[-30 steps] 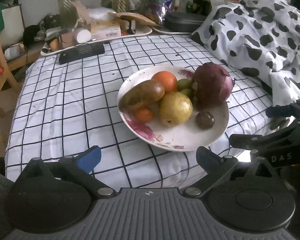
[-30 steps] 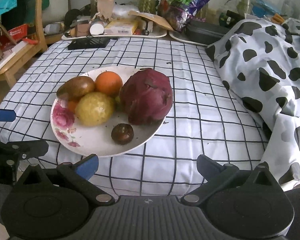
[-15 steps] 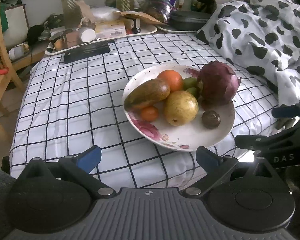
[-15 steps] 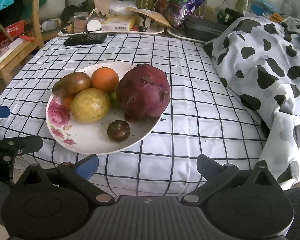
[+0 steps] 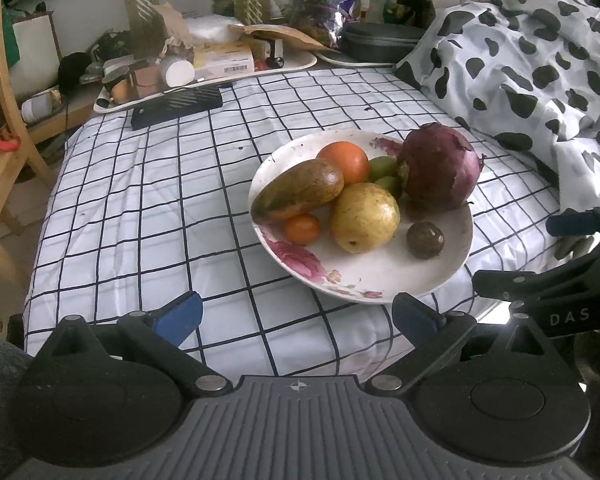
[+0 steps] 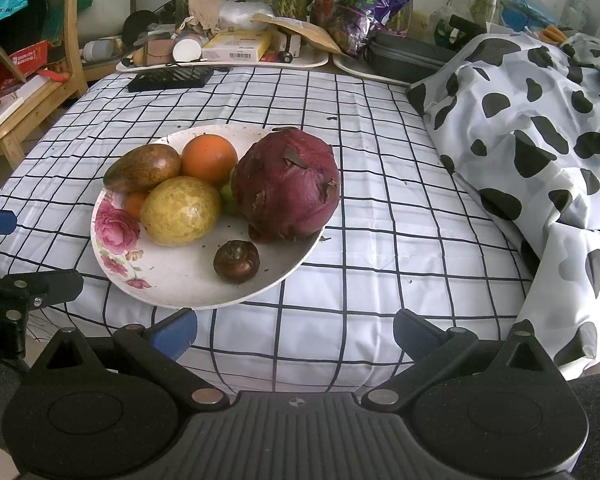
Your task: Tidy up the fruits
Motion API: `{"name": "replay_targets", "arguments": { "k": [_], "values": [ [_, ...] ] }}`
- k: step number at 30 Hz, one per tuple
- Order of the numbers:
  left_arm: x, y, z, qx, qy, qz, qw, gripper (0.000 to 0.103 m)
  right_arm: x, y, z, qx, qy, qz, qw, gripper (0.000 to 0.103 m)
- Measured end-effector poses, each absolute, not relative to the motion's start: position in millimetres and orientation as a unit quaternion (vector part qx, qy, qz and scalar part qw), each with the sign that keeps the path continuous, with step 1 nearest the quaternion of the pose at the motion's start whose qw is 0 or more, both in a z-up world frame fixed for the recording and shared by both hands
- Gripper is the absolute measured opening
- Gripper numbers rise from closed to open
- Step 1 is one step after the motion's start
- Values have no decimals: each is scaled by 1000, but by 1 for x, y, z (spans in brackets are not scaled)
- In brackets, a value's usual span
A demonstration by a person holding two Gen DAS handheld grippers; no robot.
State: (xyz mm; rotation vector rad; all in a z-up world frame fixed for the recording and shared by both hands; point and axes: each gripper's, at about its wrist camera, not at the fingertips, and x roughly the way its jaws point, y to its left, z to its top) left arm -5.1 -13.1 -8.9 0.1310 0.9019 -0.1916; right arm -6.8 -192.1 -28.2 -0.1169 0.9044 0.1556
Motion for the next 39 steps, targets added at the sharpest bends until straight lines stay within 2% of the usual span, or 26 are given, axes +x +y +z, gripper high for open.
{"name": "replay_targets", "arguments": {
  "k": [39],
  "values": [
    [-5, -13, -9, 70, 435, -90, 893, 103, -7, -190, -29, -59, 436, 76, 895, 103]
  ]
}}
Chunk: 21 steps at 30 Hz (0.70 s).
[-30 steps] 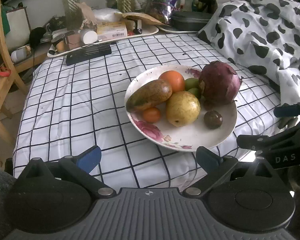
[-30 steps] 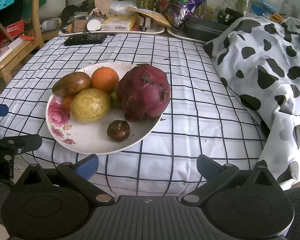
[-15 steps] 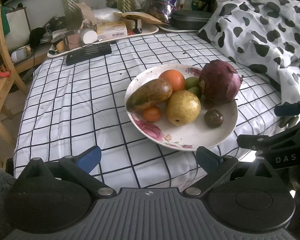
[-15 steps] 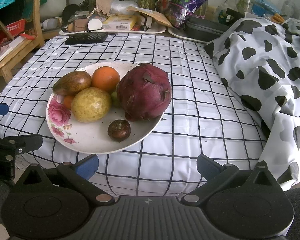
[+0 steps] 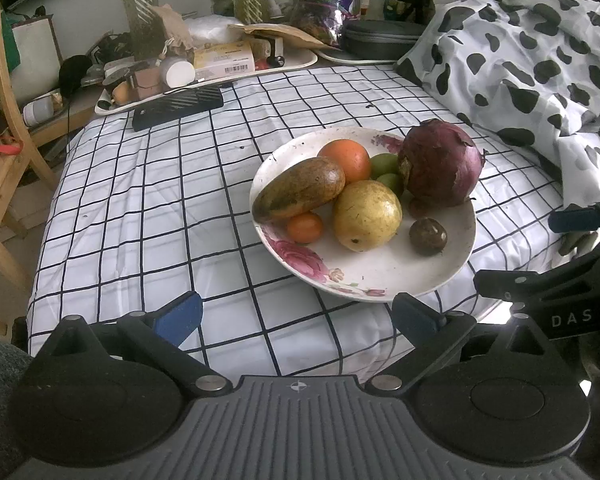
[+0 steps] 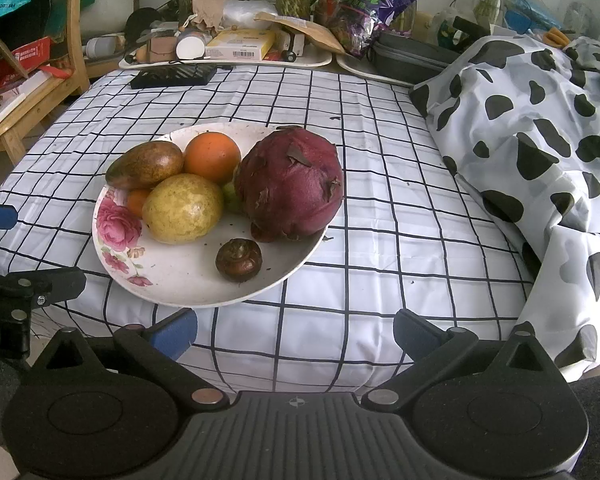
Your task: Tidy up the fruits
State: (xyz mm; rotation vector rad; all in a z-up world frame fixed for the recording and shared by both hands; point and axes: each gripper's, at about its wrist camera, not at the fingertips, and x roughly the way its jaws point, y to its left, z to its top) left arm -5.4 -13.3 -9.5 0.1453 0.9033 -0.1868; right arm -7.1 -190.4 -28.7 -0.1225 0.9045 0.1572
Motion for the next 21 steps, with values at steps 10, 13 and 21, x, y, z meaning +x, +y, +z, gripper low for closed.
{"name": "replay_targets", "arguments": {
  "k": [10, 13, 21],
  "values": [
    [-5, -14, -9, 70, 436, -90, 893, 103, -7, -190, -29, -59, 437, 76, 895, 103],
    [-5, -14, -9, 70, 436, -90, 893, 103, -7, -190, -29, -59, 437, 76, 895, 103],
    [-6, -12, -10, 68, 435, -93, 893, 103, -7, -190, -29, -60, 437, 76, 895, 103]
  ]
}}
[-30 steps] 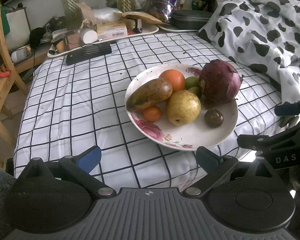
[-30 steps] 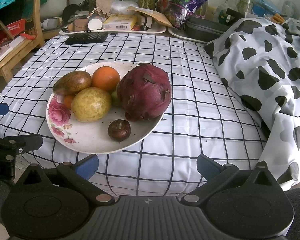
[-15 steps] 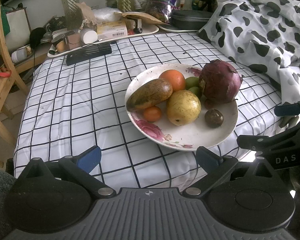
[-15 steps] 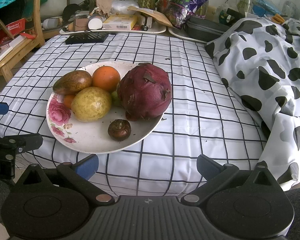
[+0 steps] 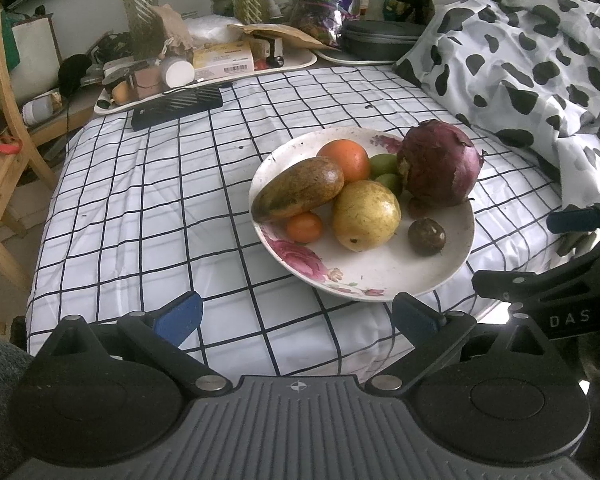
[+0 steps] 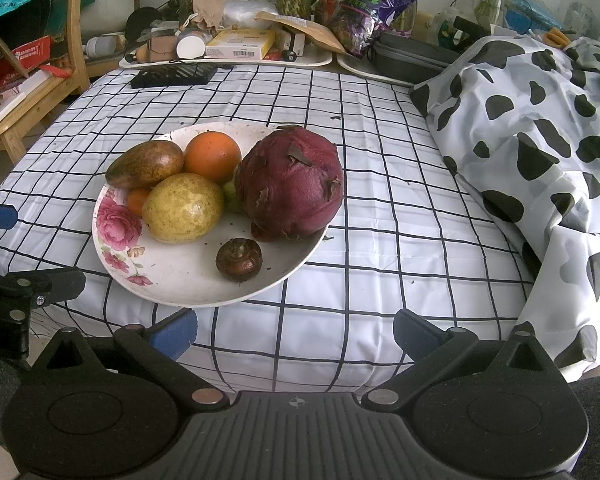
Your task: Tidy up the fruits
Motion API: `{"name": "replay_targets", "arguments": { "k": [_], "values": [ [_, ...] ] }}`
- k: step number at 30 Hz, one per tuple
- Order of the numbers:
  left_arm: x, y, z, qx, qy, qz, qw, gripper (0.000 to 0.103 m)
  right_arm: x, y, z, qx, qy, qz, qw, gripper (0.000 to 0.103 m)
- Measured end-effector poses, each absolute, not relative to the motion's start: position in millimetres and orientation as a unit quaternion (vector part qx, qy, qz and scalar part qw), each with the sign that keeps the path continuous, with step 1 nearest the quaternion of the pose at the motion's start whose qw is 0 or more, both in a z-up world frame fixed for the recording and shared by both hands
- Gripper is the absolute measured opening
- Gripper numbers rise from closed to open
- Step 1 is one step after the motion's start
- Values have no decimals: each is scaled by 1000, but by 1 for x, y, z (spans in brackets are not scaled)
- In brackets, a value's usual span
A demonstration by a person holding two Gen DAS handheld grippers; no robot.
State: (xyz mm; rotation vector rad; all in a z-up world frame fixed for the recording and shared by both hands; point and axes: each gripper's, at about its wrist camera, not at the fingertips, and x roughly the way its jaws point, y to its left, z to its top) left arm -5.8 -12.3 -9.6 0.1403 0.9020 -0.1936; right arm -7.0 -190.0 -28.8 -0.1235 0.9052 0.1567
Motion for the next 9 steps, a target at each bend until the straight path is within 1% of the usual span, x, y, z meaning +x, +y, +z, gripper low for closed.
{"name": "replay_targets", "arguments": {
  "k": [9],
  "values": [
    [-6, -13, -10, 71, 436, -88, 893, 103, -7, -190, -29, -60, 437, 75, 894, 103]
  ]
}}
